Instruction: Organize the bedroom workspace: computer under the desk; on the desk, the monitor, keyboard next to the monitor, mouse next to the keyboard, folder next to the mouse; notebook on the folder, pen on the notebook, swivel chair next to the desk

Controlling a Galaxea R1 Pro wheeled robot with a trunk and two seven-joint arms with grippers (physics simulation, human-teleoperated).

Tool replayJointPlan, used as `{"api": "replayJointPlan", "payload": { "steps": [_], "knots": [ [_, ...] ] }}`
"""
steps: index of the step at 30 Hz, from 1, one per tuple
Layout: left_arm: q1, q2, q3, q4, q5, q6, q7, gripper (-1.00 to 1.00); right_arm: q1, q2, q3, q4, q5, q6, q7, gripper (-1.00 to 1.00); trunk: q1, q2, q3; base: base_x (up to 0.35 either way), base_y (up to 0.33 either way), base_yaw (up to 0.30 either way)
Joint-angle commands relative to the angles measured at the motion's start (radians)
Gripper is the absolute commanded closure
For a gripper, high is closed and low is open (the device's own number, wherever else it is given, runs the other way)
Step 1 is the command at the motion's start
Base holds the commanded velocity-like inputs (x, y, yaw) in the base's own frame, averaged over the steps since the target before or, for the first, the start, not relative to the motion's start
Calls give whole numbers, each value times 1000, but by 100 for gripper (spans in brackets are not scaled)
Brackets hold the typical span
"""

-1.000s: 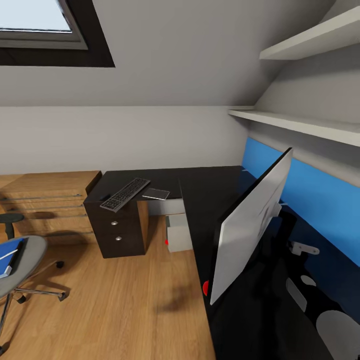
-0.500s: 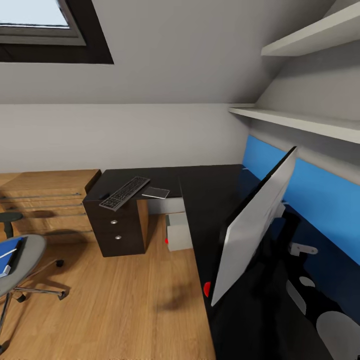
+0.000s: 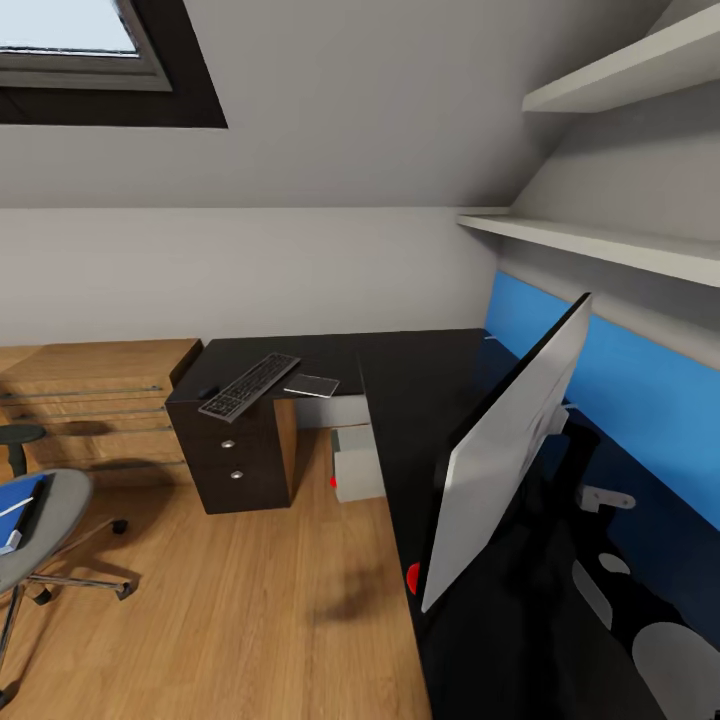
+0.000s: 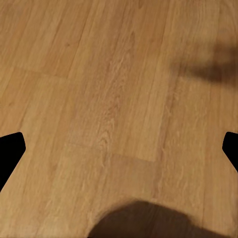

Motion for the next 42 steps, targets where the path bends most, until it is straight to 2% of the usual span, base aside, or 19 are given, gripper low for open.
{"api": "replayJointPlan", "payload": {
  "steps": [1,10,33,39,42],
  "knots": [
    [0,0,-4,0,9,-3,1,-100,-1,0,2,0,-2,-3,-2,-100,0,-1,-1,0,0,0],
    [-1,2,-4,0,9,-3,1,-100,-1,1,2,0,-2,-3,-2,-100,0,-1,-1,-123,0,0],
    [0,3,-4,0,9,-2,-1,-100,-1,5,7,6,0,-3,-2,-100,0,-1,-1,-317,0,0],
    [0,3,-4,0,8,-3,-1,-100,-1,10,12,48,-1,-9,-4,-100,0,-1,-1,-328,0,0],
    [-1,8,-4,0,9,-3,-2,-100,-1,23,11,75,-1,-11,-5,-100,0,-1,-1,-328,0,0]
  ]
}}
